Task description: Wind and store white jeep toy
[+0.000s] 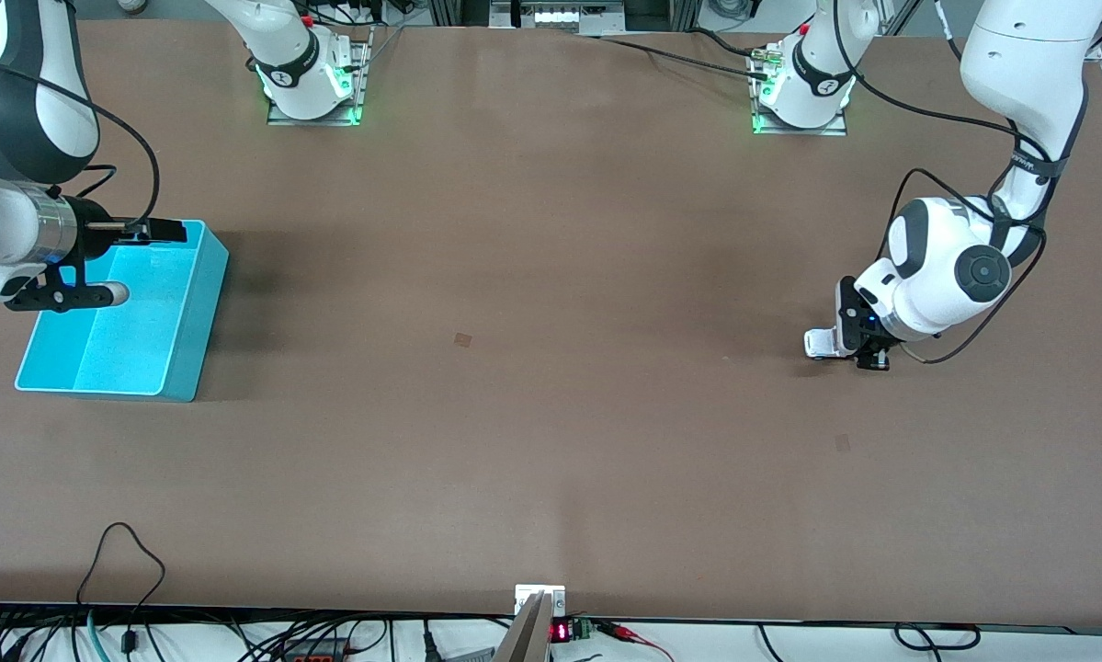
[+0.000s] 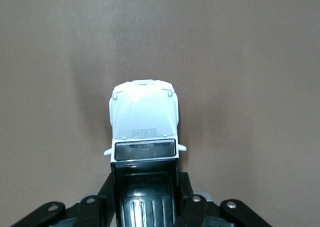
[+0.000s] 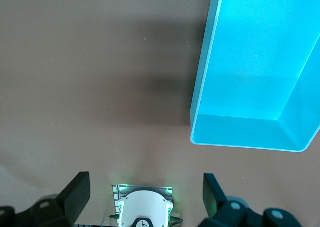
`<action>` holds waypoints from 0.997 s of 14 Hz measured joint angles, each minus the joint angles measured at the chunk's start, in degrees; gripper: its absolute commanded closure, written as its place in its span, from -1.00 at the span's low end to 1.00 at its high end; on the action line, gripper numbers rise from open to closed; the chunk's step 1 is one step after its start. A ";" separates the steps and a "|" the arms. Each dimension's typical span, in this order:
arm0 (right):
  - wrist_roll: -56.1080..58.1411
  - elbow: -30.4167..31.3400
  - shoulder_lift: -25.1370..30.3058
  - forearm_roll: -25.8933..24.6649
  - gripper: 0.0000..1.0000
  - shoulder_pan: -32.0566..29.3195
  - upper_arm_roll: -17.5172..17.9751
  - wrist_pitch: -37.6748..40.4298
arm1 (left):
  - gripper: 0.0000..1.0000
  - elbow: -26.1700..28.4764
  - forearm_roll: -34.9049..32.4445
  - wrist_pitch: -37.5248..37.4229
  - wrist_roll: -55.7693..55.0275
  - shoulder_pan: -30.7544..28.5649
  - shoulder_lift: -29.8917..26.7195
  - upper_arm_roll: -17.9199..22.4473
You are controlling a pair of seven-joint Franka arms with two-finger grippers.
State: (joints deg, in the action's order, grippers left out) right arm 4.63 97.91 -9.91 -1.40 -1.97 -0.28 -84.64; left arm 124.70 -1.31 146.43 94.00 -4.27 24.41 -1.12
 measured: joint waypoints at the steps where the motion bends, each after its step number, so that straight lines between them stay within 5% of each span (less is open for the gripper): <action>1: 0.00 0.00 0.00 0.00 -1.00 0.00 0.00 0.00 | 0.73 0.00 -0.03 0.00 0.02 -0.35 0.00 0.00; 14: 0.00 0.00 0.00 0.00 -1.00 0.00 0.00 0.00 | 0.77 -0.26 -0.20 0.01 0.86 -3.82 0.20 -0.03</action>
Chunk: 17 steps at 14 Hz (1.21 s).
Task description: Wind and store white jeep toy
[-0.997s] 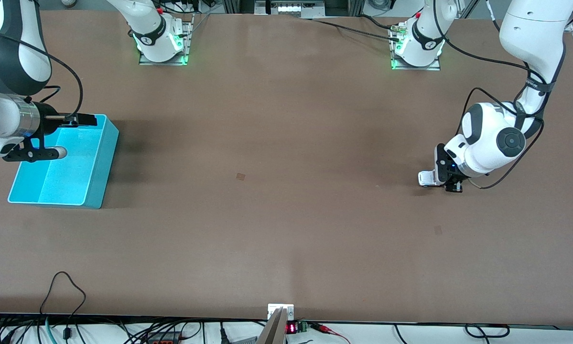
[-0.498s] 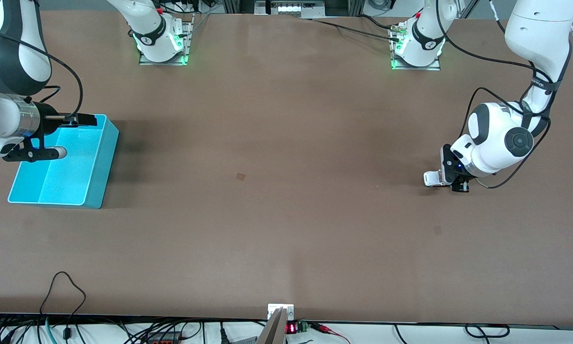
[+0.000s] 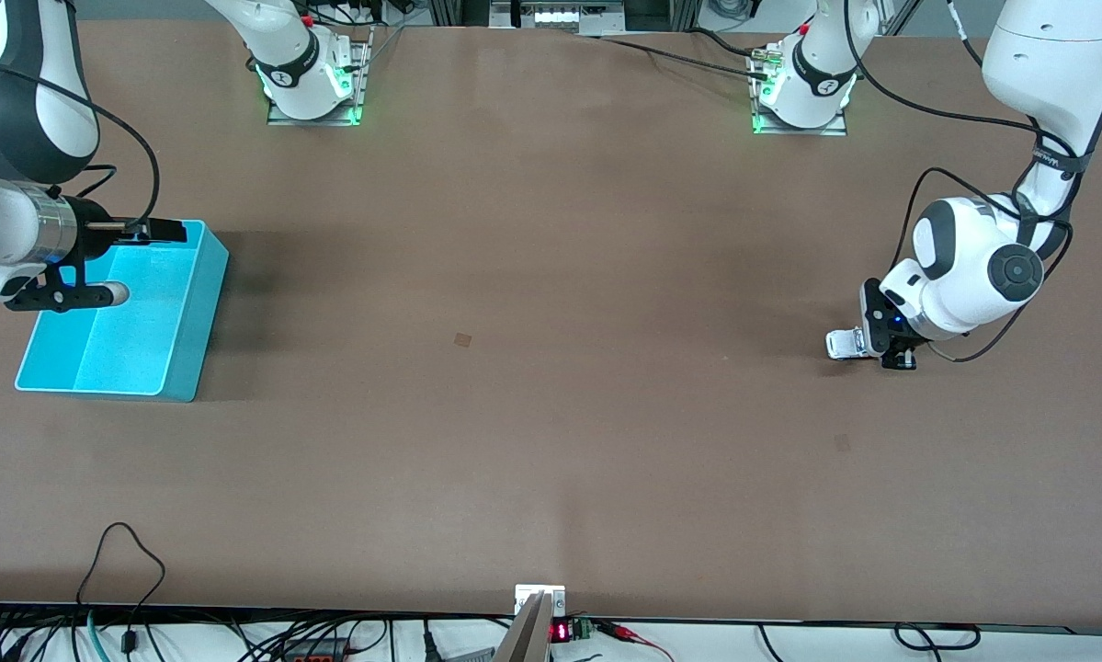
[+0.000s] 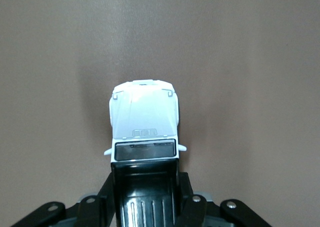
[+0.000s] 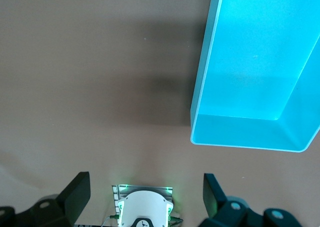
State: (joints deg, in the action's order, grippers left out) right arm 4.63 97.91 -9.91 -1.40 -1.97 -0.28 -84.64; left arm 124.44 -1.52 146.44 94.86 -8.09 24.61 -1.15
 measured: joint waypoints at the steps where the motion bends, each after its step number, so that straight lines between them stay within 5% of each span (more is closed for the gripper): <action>1: 0.00 0.00 0.00 0.00 -1.00 0.00 0.00 0.00 | 0.77 -0.03 -0.03 0.00 0.43 -0.19 0.02 0.00; 17: 0.00 0.00 -0.10 0.00 -1.00 -0.10 -0.06 0.00 | 0.76 -1.15 -0.03 -0.09 5.36 -5.63 0.73 -0.04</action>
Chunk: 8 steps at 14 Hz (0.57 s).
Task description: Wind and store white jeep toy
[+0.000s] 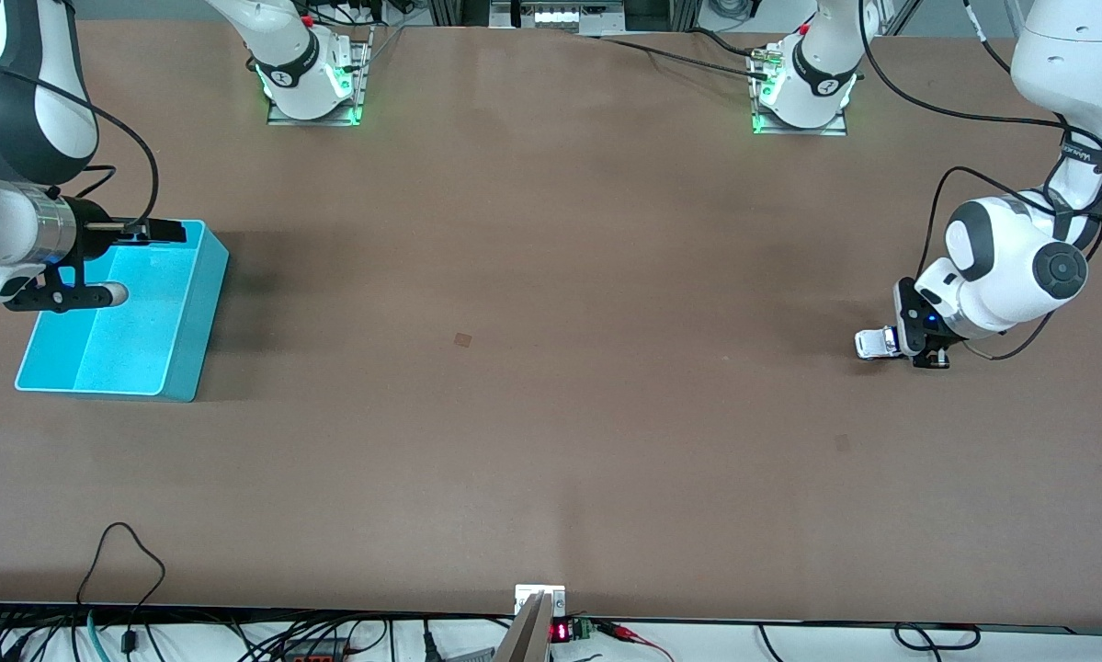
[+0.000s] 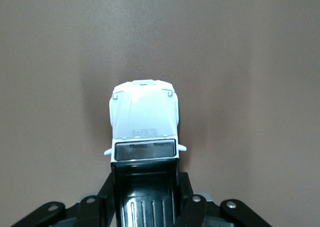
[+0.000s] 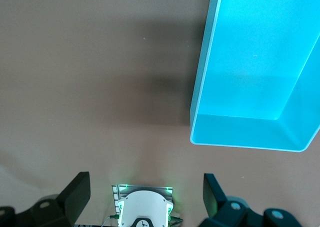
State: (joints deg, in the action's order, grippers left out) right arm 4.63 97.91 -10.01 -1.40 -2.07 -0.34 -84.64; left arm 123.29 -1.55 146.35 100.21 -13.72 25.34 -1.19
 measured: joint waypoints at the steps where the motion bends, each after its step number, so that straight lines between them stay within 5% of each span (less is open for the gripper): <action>1: 0.00 0.00 0.00 0.00 -1.00 0.00 0.00 0.00 | 0.76 -0.09 0.00 -0.02 0.41 -0.25 0.06 0.00; 8: 0.00 0.00 -0.01 0.00 -1.00 0.00 0.00 0.00 | 0.76 -1.38 0.00 -0.66 3.46 -2.96 0.81 -0.01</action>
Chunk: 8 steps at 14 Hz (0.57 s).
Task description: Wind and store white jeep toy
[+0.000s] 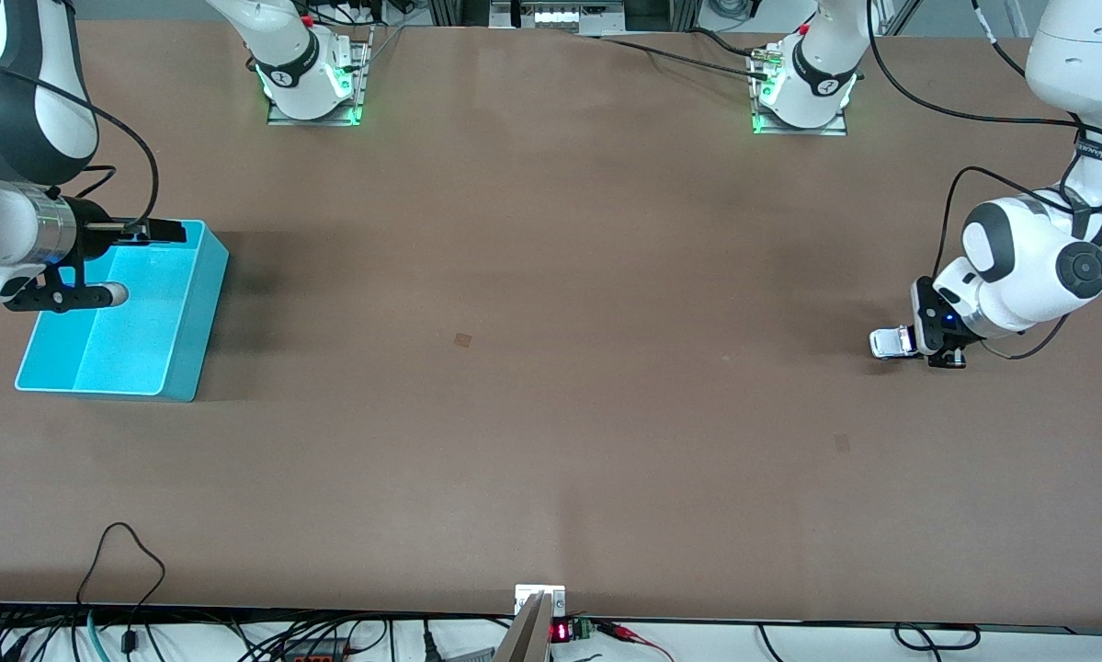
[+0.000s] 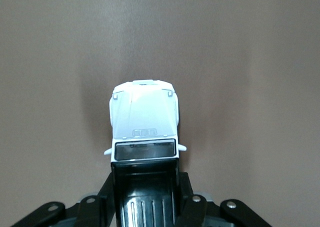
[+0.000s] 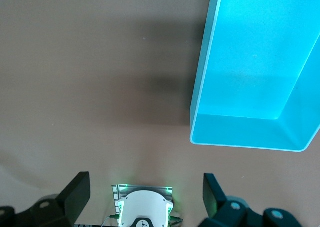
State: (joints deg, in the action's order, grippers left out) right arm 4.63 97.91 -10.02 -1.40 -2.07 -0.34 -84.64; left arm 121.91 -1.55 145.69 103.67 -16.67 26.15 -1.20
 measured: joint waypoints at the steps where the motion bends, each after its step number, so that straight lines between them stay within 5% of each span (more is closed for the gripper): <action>1: 0.00 0.00 0.00 0.00 -1.00 0.00 0.00 0.00 | 0.76 -0.17 0.00 -0.10 0.11 -0.24 0.08 0.00; 6: 0.00 0.00 0.00 0.00 -1.00 0.00 0.00 0.00 | 0.69 -1.19 -1.80 -0.31 1.24 -2.12 0.68 -0.04; 7: 0.00 0.00 0.00 0.00 -1.00 0.00 0.00 0.00 | 0.54 -1.30 -1.85 -0.31 1.43 -2.36 0.75 -0.04; 8: 0.00 0.00 0.00 0.00 -1.00 0.00 0.00 0.00 | 0.00 -1.34 -1.88 -0.31 1.50 -2.48 0.78 -0.06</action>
State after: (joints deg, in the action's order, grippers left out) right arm 4.63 97.91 -10.02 -1.40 -2.07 -0.34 -84.64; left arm 120.57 -3.43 145.38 105.17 -19.15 26.93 -1.26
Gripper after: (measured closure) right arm 0.000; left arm 0.485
